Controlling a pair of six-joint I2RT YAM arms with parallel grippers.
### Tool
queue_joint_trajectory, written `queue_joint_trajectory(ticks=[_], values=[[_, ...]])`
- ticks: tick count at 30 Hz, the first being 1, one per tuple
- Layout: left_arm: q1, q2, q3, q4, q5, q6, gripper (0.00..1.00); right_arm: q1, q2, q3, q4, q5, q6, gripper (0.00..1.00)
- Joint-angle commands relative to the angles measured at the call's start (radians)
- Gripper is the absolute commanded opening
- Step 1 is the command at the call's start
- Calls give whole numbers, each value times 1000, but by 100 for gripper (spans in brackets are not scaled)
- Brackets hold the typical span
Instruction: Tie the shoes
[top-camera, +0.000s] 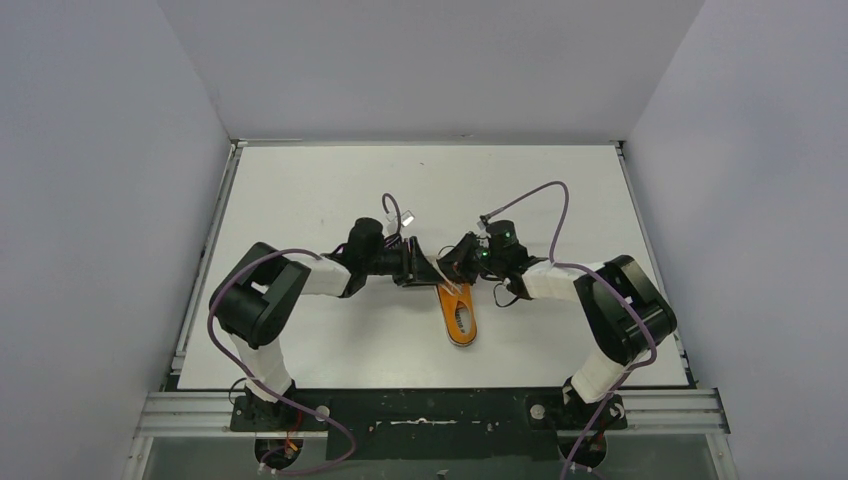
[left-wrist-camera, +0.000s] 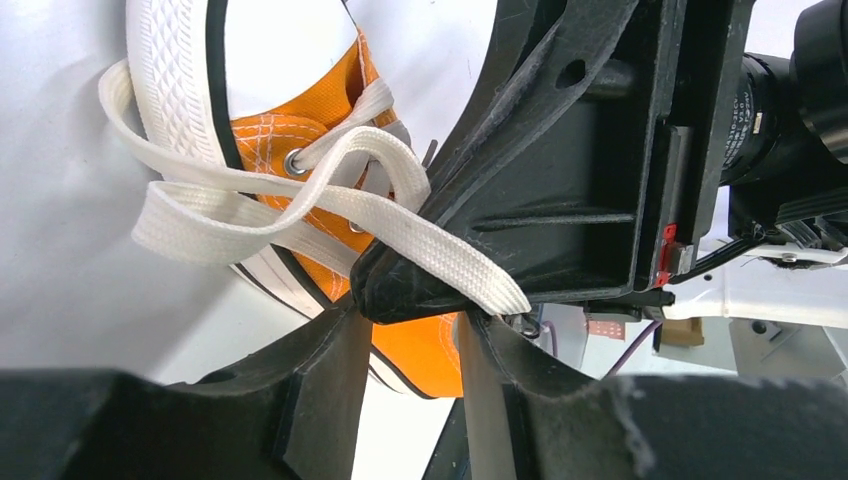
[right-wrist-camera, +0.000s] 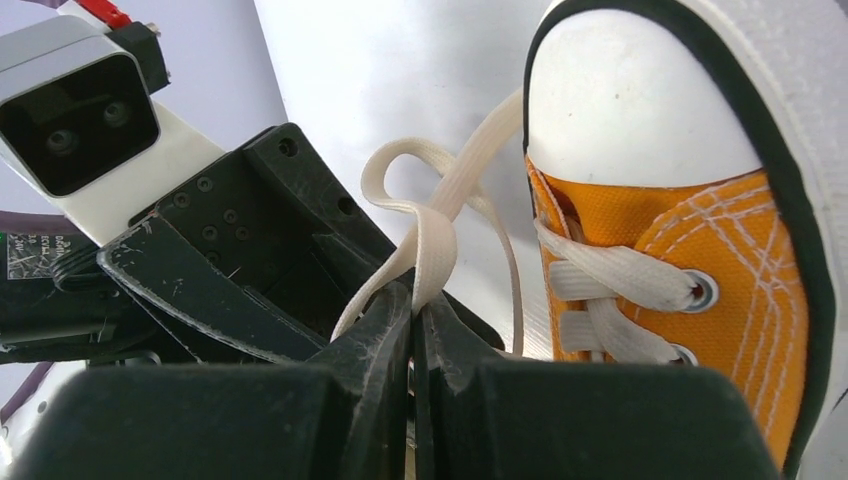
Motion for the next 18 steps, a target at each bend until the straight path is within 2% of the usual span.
queue_joint_trajectory(ticks=[1,9,11,13,16,18], values=[[5,-5,66,32,-16,20,29,19,-36,-12,58,-18,5,0],[6,-27,81,-13,-20,58,1,23,-54,-21,61,-32,3,0],[8,-39,79,-22,-15,63,0,21,-66,-11,28,-33,-20,1],[8,-59,83,-63,-2,74,0,19,-74,13,-26,-31,-57,8],[7,-94,88,-171,30,95,0,7,-100,87,-221,-5,-187,24],[9,-126,86,-250,42,127,0,-7,-114,145,-347,11,-289,29]])
